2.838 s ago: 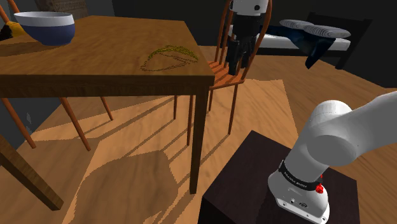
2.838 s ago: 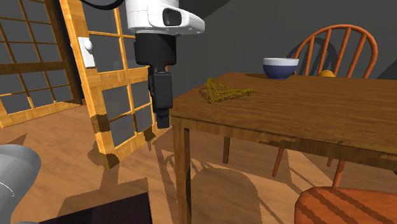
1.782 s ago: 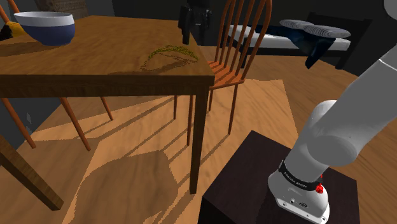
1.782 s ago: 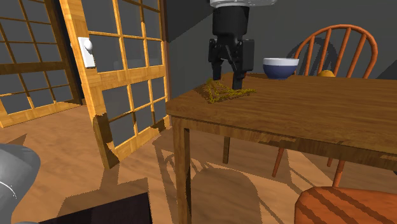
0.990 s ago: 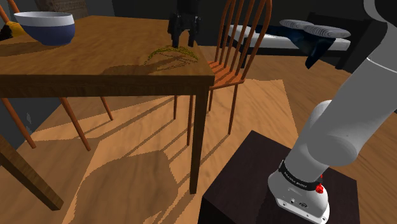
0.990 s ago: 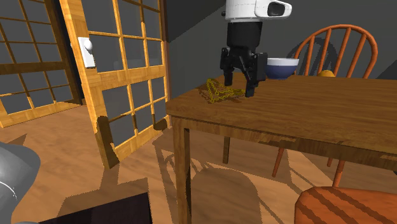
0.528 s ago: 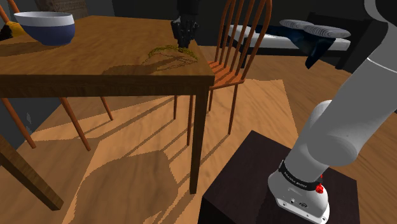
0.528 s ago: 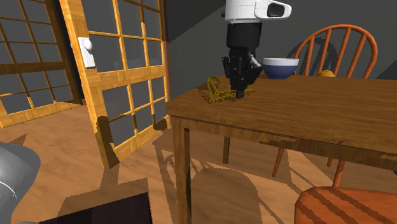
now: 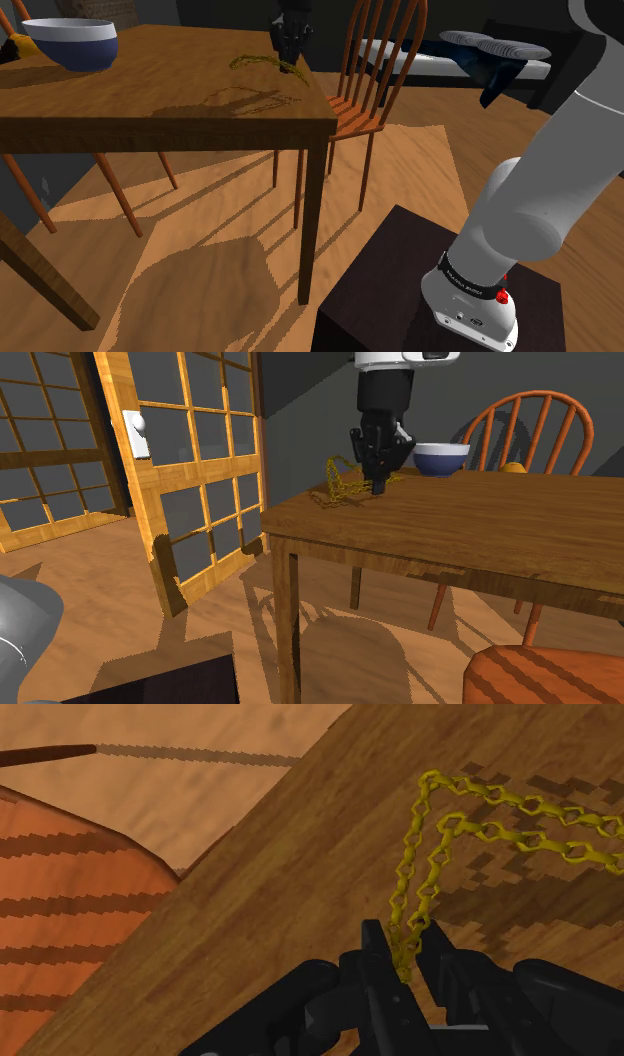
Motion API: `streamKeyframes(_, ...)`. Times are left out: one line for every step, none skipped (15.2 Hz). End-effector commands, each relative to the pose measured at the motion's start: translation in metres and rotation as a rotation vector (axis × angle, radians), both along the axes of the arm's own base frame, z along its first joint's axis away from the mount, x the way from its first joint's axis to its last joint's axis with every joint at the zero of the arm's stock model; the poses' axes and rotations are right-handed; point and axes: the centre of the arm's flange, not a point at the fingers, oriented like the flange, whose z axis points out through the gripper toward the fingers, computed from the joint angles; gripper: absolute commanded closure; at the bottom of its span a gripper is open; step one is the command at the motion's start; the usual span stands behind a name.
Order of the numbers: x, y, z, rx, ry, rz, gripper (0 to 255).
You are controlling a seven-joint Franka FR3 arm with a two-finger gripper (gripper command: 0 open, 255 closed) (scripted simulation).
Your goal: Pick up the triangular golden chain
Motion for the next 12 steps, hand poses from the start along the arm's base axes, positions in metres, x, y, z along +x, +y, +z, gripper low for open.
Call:
streamKeyframes(0.000,0.000,0.011,0.000,0.000,0.000,255)
streamKeyframes(0.000,0.000,0.016,0.000,0.000,0.000,255)
streamKeyframes(0.000,0.000,0.022,0.000,0.000,0.000,255)
streamKeyframes(0.000,0.000,0.027,0.000,0.000,0.000,255)
streamKeyframes(0.000,0.000,0.032,0.000,0.000,0.000,255)
streamKeyframes(0.000,0.000,0.037,0.000,0.000,0.000,255)
streamKeyframes(0.000,0.000,0.043,0.000,0.000,0.000,255)
streamKeyframes(0.000,0.000,0.048,0.000,0.000,0.000,255)
streamKeyframes(0.000,0.000,0.053,0.000,0.000,0.000,255)
streamKeyframes(0.000,0.000,0.059,0.000,0.000,0.000,255)
streamKeyframes(0.000,0.000,0.059,0.000,0.000,0.000,255)
streamKeyframes(0.000,0.000,0.059,0.000,0.000,0.000,255)
